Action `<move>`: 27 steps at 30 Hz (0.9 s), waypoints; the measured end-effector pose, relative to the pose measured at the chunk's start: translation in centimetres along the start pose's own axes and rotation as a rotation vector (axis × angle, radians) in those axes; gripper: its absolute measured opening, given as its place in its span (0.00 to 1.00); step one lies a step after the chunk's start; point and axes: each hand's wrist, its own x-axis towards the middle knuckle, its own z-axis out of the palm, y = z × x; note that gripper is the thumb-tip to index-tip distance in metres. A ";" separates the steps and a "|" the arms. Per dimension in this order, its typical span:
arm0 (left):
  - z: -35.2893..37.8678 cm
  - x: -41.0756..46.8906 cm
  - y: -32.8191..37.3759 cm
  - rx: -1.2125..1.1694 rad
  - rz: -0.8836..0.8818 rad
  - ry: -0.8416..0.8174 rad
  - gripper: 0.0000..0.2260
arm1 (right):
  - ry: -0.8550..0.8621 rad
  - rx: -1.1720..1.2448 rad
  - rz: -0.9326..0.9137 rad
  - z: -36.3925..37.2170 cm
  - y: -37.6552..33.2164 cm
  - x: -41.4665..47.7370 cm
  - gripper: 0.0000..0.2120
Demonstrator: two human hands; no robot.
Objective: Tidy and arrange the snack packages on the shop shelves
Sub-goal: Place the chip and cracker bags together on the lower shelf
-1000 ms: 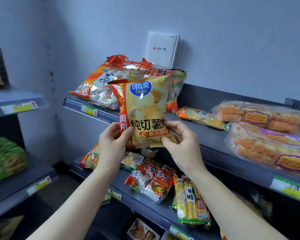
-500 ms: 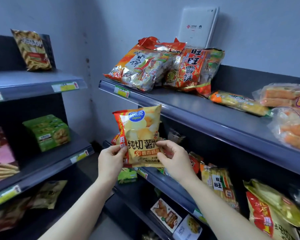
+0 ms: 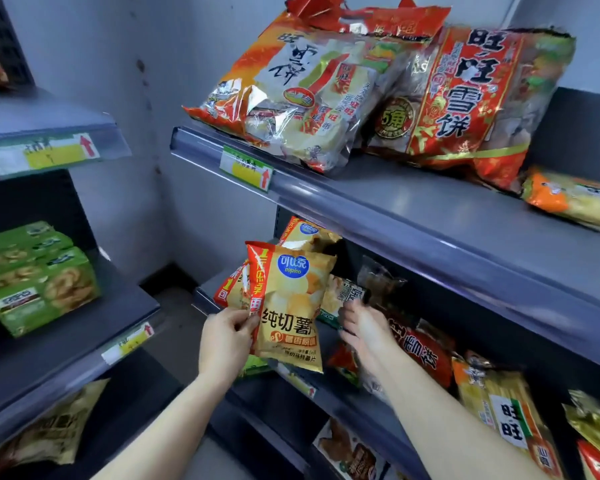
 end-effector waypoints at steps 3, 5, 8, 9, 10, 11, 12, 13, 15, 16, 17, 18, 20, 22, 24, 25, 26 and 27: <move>1.1 2.8 -0.9 0.086 0.060 -0.056 0.07 | -0.003 0.206 0.189 1.5 -0.1 3.1 0.22; 1.8 4.2 -1.2 0.126 0.085 -0.100 0.06 | 0.042 0.271 0.285 2.3 0.1 5.1 0.16; 2.8 5.7 -1.4 0.130 0.082 -0.130 0.05 | 0.140 0.270 0.375 3.0 0.7 7.7 0.15; 3.0 5.9 -1.4 0.127 0.072 -0.132 0.05 | 0.159 0.269 0.413 3.0 1.1 8.5 0.15; 3.2 6.1 -1.5 0.131 0.058 -0.137 0.05 | 0.179 0.227 0.450 3.1 1.3 9.0 0.16; 3.5 6.2 -1.6 0.136 0.045 -0.148 0.05 | 0.190 0.188 0.494 3.0 1.6 9.7 0.18; 3.8 6.3 -1.8 0.136 0.034 -0.162 0.05 | 0.222 0.155 0.546 2.9 2.0 10.4 0.21; 4.0 6.4 -1.9 0.141 0.016 -0.177 0.04 | 0.260 0.184 0.593 2.6 2.6 11.1 0.24; 4.6 6.4 -2.0 0.165 -0.002 -0.208 0.05 | 0.317 0.187 0.571 2.7 3.1 11.9 0.19; 4.9 6.4 -2.1 0.176 0.001 -0.214 0.06 | 0.304 0.210 0.495 2.8 3.3 12.3 0.13; 5.0 6.4 -2.2 0.193 0.009 -0.212 0.06 | 0.262 0.279 0.427 3.0 3.3 12.4 0.12; 5.2 6.4 -2.2 0.209 0.017 -0.207 0.07 | 0.260 0.271 0.364 3.2 3.6 12.8 0.14; 5.4 6.4 -2.3 0.211 0.022 -0.196 0.07 | 0.329 0.221 0.304 3.5 3.8 13.1 0.15; 5.4 6.4 -2.5 0.217 0.024 -0.199 0.07 | 0.386 0.176 0.286 3.5 3.7 12.8 0.14; 5.5 6.4 -2.6 0.226 0.031 -0.198 0.06 | 0.449 0.156 0.254 3.5 3.1 12.4 0.13; 5.5 6.5 -2.8 0.221 0.030 -0.197 0.05 | 0.471 0.174 0.253 3.3 2.9 12.2 0.13; 5.4 6.5 -3.0 0.214 0.029 -0.195 0.05 | 0.477 0.149 0.232 3.3 2.6 11.7 0.11; 5.4 6.6 -3.1 0.209 0.028 -0.195 0.04 | 0.484 0.110 0.171 3.4 2.2 11.1 0.10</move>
